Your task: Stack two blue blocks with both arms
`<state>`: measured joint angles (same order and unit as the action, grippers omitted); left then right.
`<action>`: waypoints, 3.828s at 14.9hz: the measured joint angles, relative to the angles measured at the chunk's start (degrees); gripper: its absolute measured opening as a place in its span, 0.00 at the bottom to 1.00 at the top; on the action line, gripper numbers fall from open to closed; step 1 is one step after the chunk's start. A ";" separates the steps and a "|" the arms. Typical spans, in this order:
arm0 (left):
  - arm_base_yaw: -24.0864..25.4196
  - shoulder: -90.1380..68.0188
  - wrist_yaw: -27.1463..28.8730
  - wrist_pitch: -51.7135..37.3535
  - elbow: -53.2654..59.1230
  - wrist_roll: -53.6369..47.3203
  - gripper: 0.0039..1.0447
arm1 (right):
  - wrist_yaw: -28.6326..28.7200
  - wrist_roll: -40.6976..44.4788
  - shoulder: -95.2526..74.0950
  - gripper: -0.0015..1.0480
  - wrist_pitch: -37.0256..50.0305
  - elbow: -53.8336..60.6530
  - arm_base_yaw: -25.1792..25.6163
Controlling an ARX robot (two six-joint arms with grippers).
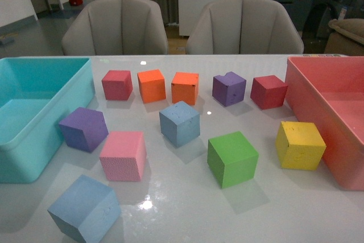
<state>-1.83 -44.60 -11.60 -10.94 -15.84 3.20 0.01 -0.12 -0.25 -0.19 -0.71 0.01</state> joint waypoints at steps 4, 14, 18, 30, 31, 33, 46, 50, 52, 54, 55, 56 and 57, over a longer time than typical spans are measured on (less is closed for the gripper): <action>-3.76 -38.36 2.14 -13.81 -7.82 -3.34 0.94 | 0.00 0.00 0.00 0.94 -0.02 0.00 0.00; -3.98 -46.16 -1.20 -14.62 -9.49 -4.94 0.94 | -0.02 0.00 0.00 0.94 -0.02 0.00 0.00; -4.90 -49.18 -1.86 -15.87 -9.11 -5.03 0.94 | -0.02 0.00 0.00 0.94 -0.02 0.00 0.00; -9.14 -55.41 0.37 -19.89 -7.82 -7.45 0.74 | -0.02 0.00 0.00 0.94 -0.02 0.00 0.00; -9.25 -55.21 0.26 -19.28 -7.82 -7.74 0.62 | -0.02 0.00 0.00 0.94 -0.02 0.00 0.00; -9.88 -52.22 0.46 -17.27 -7.82 -7.74 0.45 | -0.02 0.00 0.00 0.94 -0.02 0.00 0.00; -25.33 -64.43 14.27 6.86 -50.73 1.40 0.34 | -0.02 0.00 0.00 0.94 -0.02 0.00 0.00; -25.31 -74.12 16.44 12.46 -64.76 4.11 0.34 | -0.02 0.00 0.00 0.94 0.00 0.00 0.00; -24.68 -76.81 16.52 13.75 -67.71 4.74 0.34 | -0.02 0.00 0.00 0.94 0.00 0.00 0.00; -23.50 -78.01 16.52 14.05 -68.59 5.60 0.33 | -0.02 0.00 0.00 0.94 -0.02 0.00 0.00; -23.06 -78.16 16.31 14.32 -68.59 5.64 0.33 | -0.02 -0.02 0.00 0.94 0.00 0.00 0.00; -22.60 -78.20 16.11 14.38 -68.59 5.66 0.33 | 0.00 -0.02 0.00 0.94 -0.02 0.00 0.00; -22.16 -78.27 16.02 14.36 -68.59 5.64 0.33 | 0.00 0.00 0.00 0.94 0.00 0.00 0.00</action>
<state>-23.99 -122.87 4.43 3.42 -84.42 8.84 0.01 -0.12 -0.25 -0.19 -0.71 0.01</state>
